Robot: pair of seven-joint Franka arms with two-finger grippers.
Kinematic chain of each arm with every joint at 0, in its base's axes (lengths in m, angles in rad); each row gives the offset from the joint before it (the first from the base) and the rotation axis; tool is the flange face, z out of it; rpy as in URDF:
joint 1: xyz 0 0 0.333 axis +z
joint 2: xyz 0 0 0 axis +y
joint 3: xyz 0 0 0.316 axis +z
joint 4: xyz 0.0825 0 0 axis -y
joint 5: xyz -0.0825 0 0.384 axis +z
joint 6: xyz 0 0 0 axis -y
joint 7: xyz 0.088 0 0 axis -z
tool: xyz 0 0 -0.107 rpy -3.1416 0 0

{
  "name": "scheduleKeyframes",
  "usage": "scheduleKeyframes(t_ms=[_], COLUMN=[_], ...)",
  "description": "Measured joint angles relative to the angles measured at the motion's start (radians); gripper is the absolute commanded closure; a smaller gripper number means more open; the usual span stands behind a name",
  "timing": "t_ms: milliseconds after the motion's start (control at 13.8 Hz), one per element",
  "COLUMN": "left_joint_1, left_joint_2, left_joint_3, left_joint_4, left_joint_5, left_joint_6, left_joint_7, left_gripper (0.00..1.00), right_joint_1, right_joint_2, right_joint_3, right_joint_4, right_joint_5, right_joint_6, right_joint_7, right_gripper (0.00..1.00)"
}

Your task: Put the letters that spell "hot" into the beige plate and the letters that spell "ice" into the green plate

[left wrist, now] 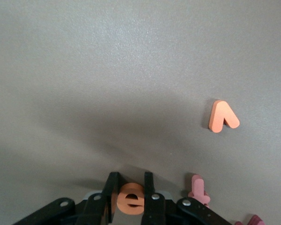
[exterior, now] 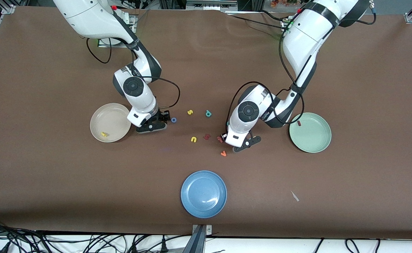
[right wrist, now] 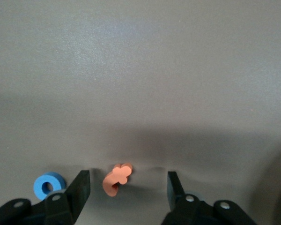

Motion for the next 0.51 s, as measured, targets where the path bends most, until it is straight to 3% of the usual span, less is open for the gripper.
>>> scheduleKeyframes(t_ms=[362, 507], left_joint_1=[0.059, 0.117], left_joint_2=[-0.025, -0.086], left_joint_3=[0.002, -0.009], left_joint_4=[0.032, 0.047], left_joint_5=[0.000, -0.005], left_joint_6=[-0.107, -0.240], left_joint_7=[0.061, 0.157], left_gripper=[1.00, 1.00], right_joint_1=[0.000, 0.000], right_joint_2=[0.008, 0.008], right_joint_3=[0.000, 0.000], right_joint_4=[0.000, 0.000], right_joint_5=[-0.001, -0.001], right_joint_6=[0.014, 0.014], right_joint_7=[0.015, 0.017], right_gripper=[0.41, 0.54])
